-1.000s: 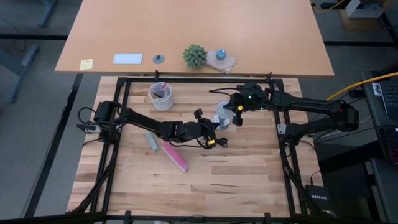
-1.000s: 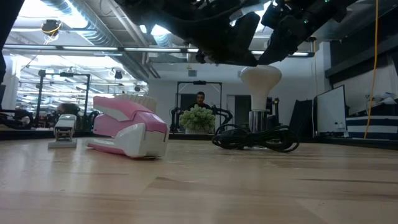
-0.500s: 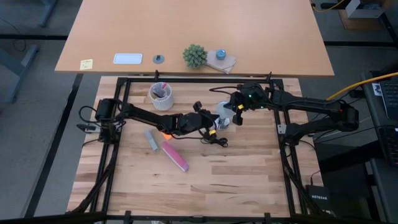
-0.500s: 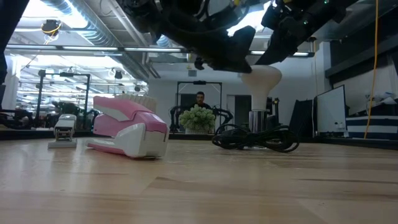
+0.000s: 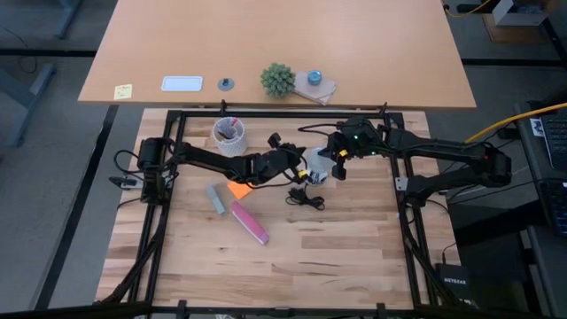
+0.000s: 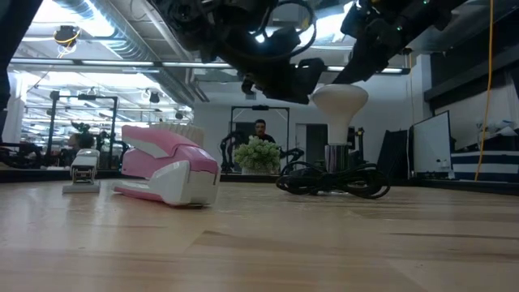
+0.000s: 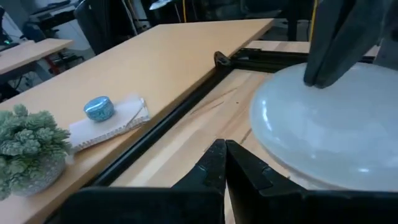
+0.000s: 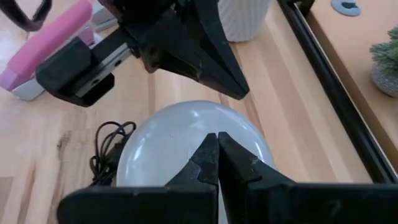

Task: Screw lightbulb
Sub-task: Insert the lightbulb into the lamp

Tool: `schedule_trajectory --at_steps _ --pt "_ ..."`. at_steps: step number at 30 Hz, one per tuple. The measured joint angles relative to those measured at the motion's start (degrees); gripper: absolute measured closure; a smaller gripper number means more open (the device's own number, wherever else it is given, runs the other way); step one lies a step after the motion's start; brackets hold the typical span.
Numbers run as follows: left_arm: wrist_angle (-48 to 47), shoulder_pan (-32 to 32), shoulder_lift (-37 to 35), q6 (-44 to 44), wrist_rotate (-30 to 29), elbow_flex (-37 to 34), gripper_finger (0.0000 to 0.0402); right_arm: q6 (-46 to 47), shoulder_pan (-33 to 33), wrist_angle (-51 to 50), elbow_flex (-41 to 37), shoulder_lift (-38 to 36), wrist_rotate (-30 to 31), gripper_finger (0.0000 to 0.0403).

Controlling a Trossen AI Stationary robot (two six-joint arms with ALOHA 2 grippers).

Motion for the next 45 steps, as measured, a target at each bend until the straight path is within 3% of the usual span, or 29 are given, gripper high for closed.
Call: schedule_trajectory --at_steps 9,26,36,45 --pt "5.5 -0.3 0.0 4.6 0.1 0.0 0.0401 0.0 0.0 0.0 0.0 0.0 0.6 0.0401" --pt "6.6 -10.7 -0.1 5.9 0.9 0.0 0.0401 0.0 0.0 0.0 0.0 0.0 0.9 0.0401" --pt "6.4 -8.5 2.5 -0.4 7.4 0.0 0.0402 0.0 0.0 0.0 0.0 0.0 0.9 0.0401" --pt "9.3 -7.7 3.7 0.8 7.6 0.0 0.0402 0.0 0.0 0.0 0.0 0.0 0.9 0.0401"
